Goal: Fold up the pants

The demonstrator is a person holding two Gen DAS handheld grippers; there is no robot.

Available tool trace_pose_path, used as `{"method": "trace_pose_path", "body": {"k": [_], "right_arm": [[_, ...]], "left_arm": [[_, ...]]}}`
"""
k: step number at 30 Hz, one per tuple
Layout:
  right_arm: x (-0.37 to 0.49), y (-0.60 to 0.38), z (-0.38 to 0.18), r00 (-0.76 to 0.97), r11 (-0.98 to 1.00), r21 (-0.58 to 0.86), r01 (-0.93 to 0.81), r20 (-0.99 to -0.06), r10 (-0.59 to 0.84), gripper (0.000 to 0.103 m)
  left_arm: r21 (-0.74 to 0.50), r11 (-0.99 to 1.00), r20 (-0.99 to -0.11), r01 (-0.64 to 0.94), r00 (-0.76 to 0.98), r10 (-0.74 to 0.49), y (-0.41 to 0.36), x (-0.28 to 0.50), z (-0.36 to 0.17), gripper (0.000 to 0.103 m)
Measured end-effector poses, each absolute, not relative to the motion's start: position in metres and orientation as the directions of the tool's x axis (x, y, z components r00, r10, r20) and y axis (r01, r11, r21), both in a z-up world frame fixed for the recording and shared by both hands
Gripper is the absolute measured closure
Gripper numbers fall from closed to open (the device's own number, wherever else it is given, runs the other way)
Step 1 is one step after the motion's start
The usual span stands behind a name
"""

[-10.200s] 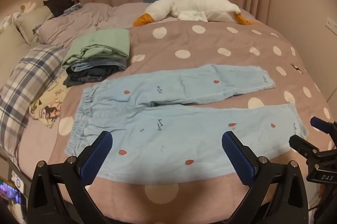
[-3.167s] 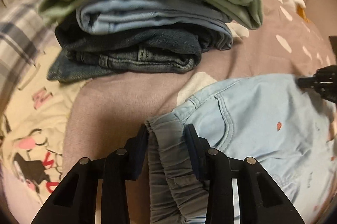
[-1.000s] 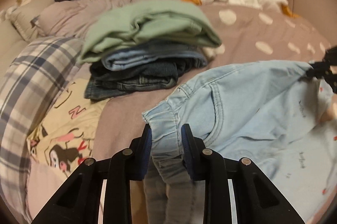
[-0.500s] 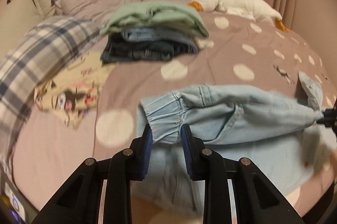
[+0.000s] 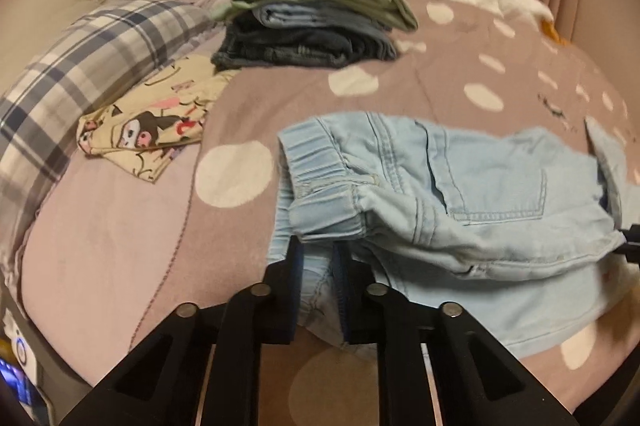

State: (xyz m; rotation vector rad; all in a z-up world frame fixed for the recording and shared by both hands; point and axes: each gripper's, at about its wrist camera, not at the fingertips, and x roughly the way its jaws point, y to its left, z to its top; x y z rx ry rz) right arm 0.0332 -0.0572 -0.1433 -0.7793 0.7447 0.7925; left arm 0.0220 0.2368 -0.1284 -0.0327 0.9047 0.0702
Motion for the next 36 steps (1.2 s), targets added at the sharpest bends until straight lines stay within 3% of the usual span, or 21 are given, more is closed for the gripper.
{"method": "trace_pose_path", "body": {"k": [3,8,10,12,14,15,17,19,22,24,26,28,36], "right_arm": [[0.021,-0.060,-0.130,0.511,0.472,-0.326,-0.819,-0.788,0.343,0.097],[0.002,-0.051,-0.141,0.487,0.428,-0.328,-0.842,-0.804,0.341,0.096],[0.001,-0.048,-0.158,0.476,0.422,-0.329,-0.845,-0.823,0.310,0.095],[0.000,-0.046,-0.169,0.472,0.434,-0.323,-0.841,-0.831,0.296,0.092],[-0.002,-0.044,-0.172,0.485,0.448,-0.331,-0.830,-0.826,0.288,0.092],[-0.001,-0.043,-0.172,0.486,0.460,-0.325,-0.826,-0.825,0.288,0.092],[0.002,-0.044,-0.170,0.482,0.484,-0.307,-0.820,-0.826,0.293,0.092],[0.003,-0.045,-0.169,0.480,0.501,-0.293,-0.814,-0.825,0.298,0.092],[0.000,-0.046,-0.169,0.486,0.516,-0.289,-0.806,-0.821,0.299,0.092],[0.001,-0.046,-0.170,0.487,0.525,-0.284,-0.802,-0.820,0.301,0.092],[0.003,-0.046,-0.171,0.487,0.533,-0.278,-0.799,-0.818,0.305,0.092],[0.004,-0.046,-0.171,0.496,0.542,-0.278,-0.793,-0.812,0.308,0.094],[-0.009,-0.047,-0.151,0.554,0.512,-0.349,-0.785,-0.765,0.328,0.096]], "left_arm": [[-0.065,0.994,-0.754,-0.090,0.657,0.010,0.245,0.007,-0.120,0.103],[-0.152,0.975,-0.797,-0.160,0.604,-0.025,0.260,-0.010,-0.136,0.103],[-0.265,0.937,-0.796,-0.227,0.600,-0.080,0.272,-0.021,-0.142,0.101],[-0.436,0.855,-0.768,-0.281,0.611,-0.191,0.286,-0.032,-0.148,0.095],[-0.507,0.812,-0.735,-0.289,0.637,-0.232,0.286,-0.037,-0.145,0.080],[-0.534,0.799,-0.715,-0.278,0.653,-0.250,0.283,-0.038,-0.141,0.077],[-0.596,0.764,-0.669,-0.248,0.679,-0.301,0.276,-0.034,-0.135,0.056],[-0.636,0.734,-0.641,-0.239,0.694,-0.329,0.268,-0.024,-0.134,0.048],[-0.598,0.752,-0.682,-0.277,0.668,-0.296,0.256,-0.002,-0.139,0.048],[-0.575,0.753,-0.716,-0.320,0.643,-0.273,0.252,0.010,-0.148,0.054],[-0.542,0.752,-0.755,-0.375,0.611,-0.239,0.250,0.018,-0.155,0.079],[-0.544,0.745,-0.750,-0.385,0.622,-0.226,0.251,0.017,-0.154,0.092],[-0.525,0.772,-0.728,-0.359,0.660,-0.188,0.253,-0.008,-0.140,0.093]]}}
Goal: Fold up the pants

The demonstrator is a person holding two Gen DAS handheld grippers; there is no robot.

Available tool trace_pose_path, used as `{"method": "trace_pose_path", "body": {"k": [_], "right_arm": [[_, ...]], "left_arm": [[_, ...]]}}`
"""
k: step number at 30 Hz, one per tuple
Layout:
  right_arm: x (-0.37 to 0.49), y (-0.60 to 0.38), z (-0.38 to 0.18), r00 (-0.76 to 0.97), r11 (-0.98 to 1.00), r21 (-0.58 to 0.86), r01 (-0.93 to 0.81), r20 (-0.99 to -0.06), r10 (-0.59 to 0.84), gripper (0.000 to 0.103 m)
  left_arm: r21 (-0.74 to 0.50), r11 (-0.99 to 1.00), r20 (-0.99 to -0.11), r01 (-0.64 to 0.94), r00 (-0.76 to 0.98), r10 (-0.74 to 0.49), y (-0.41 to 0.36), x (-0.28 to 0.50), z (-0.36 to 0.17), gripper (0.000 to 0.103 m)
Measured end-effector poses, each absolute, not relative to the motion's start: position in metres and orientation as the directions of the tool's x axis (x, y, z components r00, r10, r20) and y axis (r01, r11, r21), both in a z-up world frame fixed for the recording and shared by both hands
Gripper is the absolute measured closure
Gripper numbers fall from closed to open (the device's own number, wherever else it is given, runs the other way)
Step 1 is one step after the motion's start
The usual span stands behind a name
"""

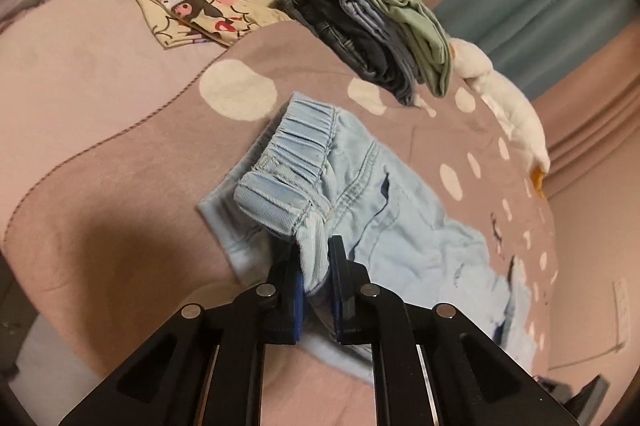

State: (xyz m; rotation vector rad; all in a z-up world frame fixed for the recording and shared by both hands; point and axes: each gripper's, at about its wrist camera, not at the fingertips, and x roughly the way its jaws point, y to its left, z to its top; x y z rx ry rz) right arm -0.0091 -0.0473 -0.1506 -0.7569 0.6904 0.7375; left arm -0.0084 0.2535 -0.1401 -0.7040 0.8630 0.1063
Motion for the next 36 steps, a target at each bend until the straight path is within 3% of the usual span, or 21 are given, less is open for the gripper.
{"method": "trace_pose_path", "body": {"k": [6,7,9,11,12,16,20,22,25,30,32,36], "right_arm": [[-0.001,-0.043,-0.177,0.521,0.508,-0.333,-0.794,-0.804,0.288,0.093],[0.002,-0.044,-0.174,0.518,0.519,-0.322,-0.791,-0.805,0.289,0.094],[0.005,-0.052,-0.159,0.495,0.544,-0.269,-0.794,-0.806,0.324,0.087],[0.007,-0.062,-0.148,0.480,0.568,-0.220,-0.793,-0.800,0.360,0.066],[0.011,-0.072,-0.139,0.479,0.594,-0.183,-0.783,-0.787,0.390,0.063],[0.034,-0.091,-0.141,0.486,0.712,-0.067,-0.699,-0.774,0.405,0.064],[0.052,-0.084,-0.186,0.422,0.764,-0.020,-0.645,-0.843,0.335,0.061],[0.049,-0.083,-0.186,0.448,0.768,-0.024,-0.640,-0.824,0.348,0.061],[0.061,-0.101,-0.176,0.400,0.794,0.106,-0.599,-0.819,0.412,0.065],[0.119,-0.178,-0.155,0.478,0.904,0.281,-0.324,-0.776,0.412,0.057],[0.144,-0.209,-0.158,0.507,0.943,0.286,-0.170,-0.795,0.333,0.051],[0.208,-0.259,-0.180,0.466,0.953,0.294,0.073,-0.855,0.228,0.051]], "left_arm": [[-0.443,0.827,-0.785,-0.347,0.595,-0.171,0.248,0.003,-0.155,0.093],[-0.428,0.834,-0.789,-0.349,0.595,-0.156,0.248,0.001,-0.148,0.089],[-0.390,0.849,-0.797,-0.357,0.593,-0.117,0.247,-0.005,-0.137,0.085],[-0.332,0.870,-0.793,-0.365,0.608,-0.048,0.242,-0.013,-0.127,0.069],[-0.306,0.879,-0.784,-0.366,0.620,-0.014,0.238,-0.016,-0.122,0.068],[-0.314,0.896,-0.747,-0.312,0.664,-0.031,0.211,-0.008,-0.113,0.068],[-0.296,0.939,-0.778,-0.178,0.615,-0.129,0.157,0.021,-0.130,0.068],[-0.265,0.957,-0.806,-0.119,0.573,-0.152,0.132,0.029,-0.144,0.068],[-0.209,0.974,-0.827,-0.085,0.547,-0.129,0.112,0.030,-0.156,0.068],[-0.191,0.982,-0.816,-0.002,0.555,-0.158,0.092,0.031,-0.147,0.062],[-0.206,0.977,-0.810,0.056,0.551,-0.202,0.077,0.033,-0.144,0.062],[-0.272,0.944,-0.805,0.187,0.494,-0.330,0.041,0.038,-0.142,0.062]]}}
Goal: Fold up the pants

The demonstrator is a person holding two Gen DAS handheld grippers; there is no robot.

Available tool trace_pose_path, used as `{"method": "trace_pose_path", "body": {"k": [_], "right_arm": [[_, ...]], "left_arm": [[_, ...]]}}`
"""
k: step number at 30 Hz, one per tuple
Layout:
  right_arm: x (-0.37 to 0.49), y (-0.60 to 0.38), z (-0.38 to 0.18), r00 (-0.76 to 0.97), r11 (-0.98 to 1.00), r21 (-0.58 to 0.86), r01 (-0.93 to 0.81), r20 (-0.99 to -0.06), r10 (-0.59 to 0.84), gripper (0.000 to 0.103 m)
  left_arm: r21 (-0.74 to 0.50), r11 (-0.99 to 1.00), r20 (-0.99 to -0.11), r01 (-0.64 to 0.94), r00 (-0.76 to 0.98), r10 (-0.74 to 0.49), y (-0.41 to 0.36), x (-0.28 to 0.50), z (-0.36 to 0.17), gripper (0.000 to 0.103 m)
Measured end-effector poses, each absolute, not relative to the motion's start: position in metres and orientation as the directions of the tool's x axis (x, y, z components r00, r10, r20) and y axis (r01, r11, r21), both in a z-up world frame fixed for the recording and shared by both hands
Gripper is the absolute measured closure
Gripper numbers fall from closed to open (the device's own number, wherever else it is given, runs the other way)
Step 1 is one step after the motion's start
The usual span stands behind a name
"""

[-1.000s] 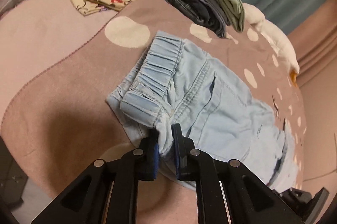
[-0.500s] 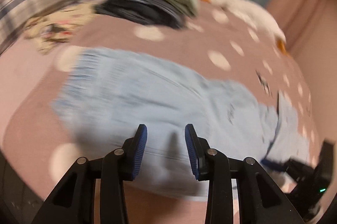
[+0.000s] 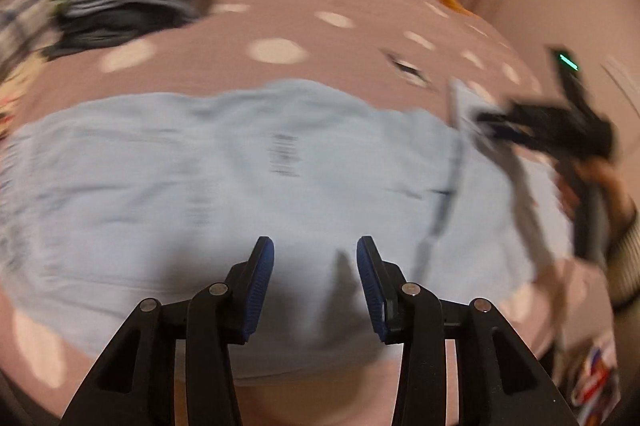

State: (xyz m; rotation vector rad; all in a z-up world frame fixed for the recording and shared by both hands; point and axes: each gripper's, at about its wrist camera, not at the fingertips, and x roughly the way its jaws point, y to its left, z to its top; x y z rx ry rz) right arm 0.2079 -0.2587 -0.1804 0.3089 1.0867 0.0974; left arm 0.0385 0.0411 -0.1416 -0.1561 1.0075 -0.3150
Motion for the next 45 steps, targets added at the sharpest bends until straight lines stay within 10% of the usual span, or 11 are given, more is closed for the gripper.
{"method": "trace_pose_path", "body": {"k": [9,14,17,26,34,37,40,45], "right_arm": [[0.290,-0.255,-0.207,0.367,0.960,0.183,0.213,-0.925,0.095,0.043],[0.291,-0.251,-0.208,0.386,0.978,0.124,0.167,-0.921,0.051,0.095],[0.273,-0.272,-0.199,0.445,0.954,0.233,0.189,-0.886,0.128,0.099],[0.129,-0.346,-0.136,0.749,0.835,0.509,0.209,-0.632,0.198,0.099],[0.041,-0.375,-0.211,0.683,0.720,0.561,0.408,-0.711,0.168,0.094],[0.028,-0.392,-0.236,0.707,0.603,0.657,0.451,-0.676,0.207,0.087],[0.022,-0.407,-0.242,0.789,0.456,0.784,0.423,-0.565,0.240,0.050],[0.046,-0.414,-0.241,0.772,0.481,0.742,0.468,-0.608,0.186,0.058]], "left_arm": [[-0.255,0.869,-0.809,0.424,0.399,-0.432,-0.029,0.033,-0.150,0.062],[-0.177,0.880,-0.827,0.441,0.419,-0.376,-0.040,0.030,-0.162,0.068],[-0.166,0.871,-0.816,0.463,0.431,-0.385,-0.045,0.023,-0.157,0.078],[-0.088,0.842,-0.799,0.532,0.467,-0.379,-0.055,0.003,-0.148,0.089],[-0.050,0.836,-0.820,0.546,0.455,-0.347,-0.061,0.002,-0.156,0.089],[-0.020,0.839,-0.824,0.544,0.466,-0.322,-0.064,0.002,-0.155,0.089],[-0.004,0.841,-0.828,0.540,0.470,-0.306,-0.065,0.002,-0.155,0.089],[0.066,0.840,-0.824,0.539,0.504,-0.259,-0.073,0.006,-0.158,0.089]]}}
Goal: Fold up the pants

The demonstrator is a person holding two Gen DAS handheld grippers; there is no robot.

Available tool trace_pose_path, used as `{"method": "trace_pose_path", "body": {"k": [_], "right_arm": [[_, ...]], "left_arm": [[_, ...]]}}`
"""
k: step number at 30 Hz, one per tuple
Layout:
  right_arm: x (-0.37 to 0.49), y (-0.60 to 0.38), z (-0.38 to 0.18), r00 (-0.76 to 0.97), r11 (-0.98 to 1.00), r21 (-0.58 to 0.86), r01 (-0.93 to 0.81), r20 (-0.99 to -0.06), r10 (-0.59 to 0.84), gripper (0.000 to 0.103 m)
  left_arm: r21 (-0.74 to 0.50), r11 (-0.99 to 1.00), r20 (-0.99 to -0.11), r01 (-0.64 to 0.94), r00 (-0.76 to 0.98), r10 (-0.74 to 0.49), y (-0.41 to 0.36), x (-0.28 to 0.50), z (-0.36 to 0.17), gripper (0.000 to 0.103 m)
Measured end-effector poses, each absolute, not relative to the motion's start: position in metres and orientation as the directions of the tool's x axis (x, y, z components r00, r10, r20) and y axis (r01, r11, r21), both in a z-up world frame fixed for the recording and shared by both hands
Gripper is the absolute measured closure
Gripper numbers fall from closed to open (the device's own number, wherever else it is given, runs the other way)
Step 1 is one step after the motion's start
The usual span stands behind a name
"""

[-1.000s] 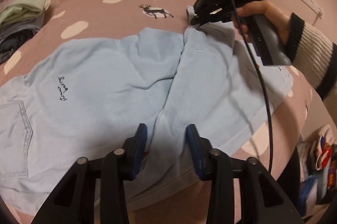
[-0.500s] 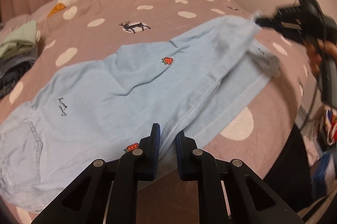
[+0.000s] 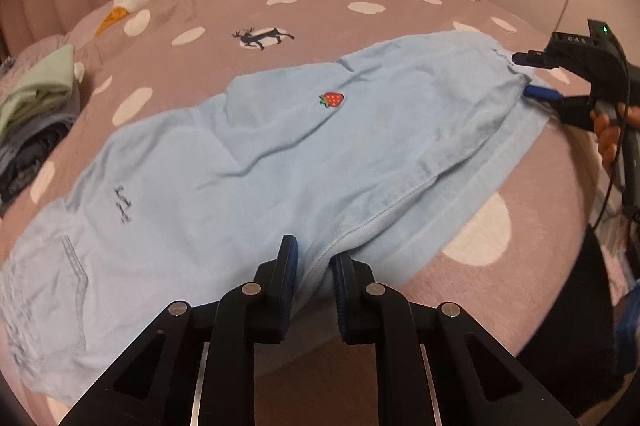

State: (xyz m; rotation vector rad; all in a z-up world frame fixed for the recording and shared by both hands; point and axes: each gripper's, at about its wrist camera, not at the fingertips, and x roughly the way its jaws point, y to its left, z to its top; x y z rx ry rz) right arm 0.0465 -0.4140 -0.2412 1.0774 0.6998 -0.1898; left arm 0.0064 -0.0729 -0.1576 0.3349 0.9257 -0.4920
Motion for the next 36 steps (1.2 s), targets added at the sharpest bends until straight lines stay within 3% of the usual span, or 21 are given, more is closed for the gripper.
{"method": "trace_pose_path", "body": {"k": [4,7,14,18,19,20,22,24,27,28,30,36], "right_arm": [[0.052,-0.422,-0.245,0.779,0.448,0.768,0.458,-0.590,0.214,0.094],[0.037,-0.427,-0.235,0.798,0.461,0.774,0.435,-0.568,0.201,0.098],[-0.003,-0.447,-0.222,0.794,0.485,0.745,0.458,-0.589,0.154,0.099],[-0.003,-0.444,-0.243,0.754,0.427,0.757,0.494,-0.618,0.223,0.092],[-0.003,-0.444,-0.246,0.754,0.418,0.757,0.503,-0.620,0.216,0.085],[-0.003,-0.445,-0.249,0.772,0.390,0.780,0.489,-0.595,0.224,0.070],[0.001,-0.446,-0.248,0.800,0.352,0.814,0.461,-0.553,0.232,0.055],[0.010,-0.446,-0.244,0.795,0.375,0.801,0.466,-0.565,0.220,0.053],[0.026,-0.444,-0.243,0.773,0.409,0.780,0.474,-0.591,0.231,0.061],[0.032,-0.442,-0.243,0.769,0.424,0.776,0.467,-0.593,0.239,0.070],[0.042,-0.438,-0.244,0.749,0.470,0.747,0.470,-0.619,0.236,0.096],[0.018,-0.441,-0.218,0.796,0.511,0.743,0.432,-0.580,0.171,0.100]], "left_arm": [[0.065,0.843,-0.814,0.534,0.518,-0.265,-0.070,0.010,-0.157,0.091],[0.053,0.841,-0.792,0.538,0.536,-0.293,-0.062,0.003,-0.147,0.098],[0.060,0.805,-0.794,0.591,0.516,-0.320,-0.061,-0.009,-0.147,0.099],[0.067,0.813,-0.808,0.579,0.510,-0.297,-0.065,-0.005,-0.153,0.099],[0.070,0.813,-0.807,0.578,0.512,-0.294,-0.066,-0.004,-0.153,0.099],[0.070,0.813,-0.808,0.578,0.511,-0.293,-0.066,-0.004,-0.153,0.099],[0.070,0.813,-0.810,0.579,0.508,-0.292,-0.066,-0.003,-0.153,0.099],[0.068,0.814,-0.812,0.577,0.506,-0.291,-0.066,-0.002,-0.153,0.099],[0.065,0.817,-0.817,0.574,0.500,-0.287,-0.067,-0.001,-0.155,0.099],[0.056,0.818,-0.821,0.572,0.493,-0.289,-0.067,0.000,-0.155,0.099],[0.038,0.822,-0.824,0.569,0.483,-0.296,-0.066,0.003,-0.156,0.099],[-0.002,0.798,-0.802,0.602,0.476,-0.361,-0.058,-0.004,-0.142,0.099]]}}
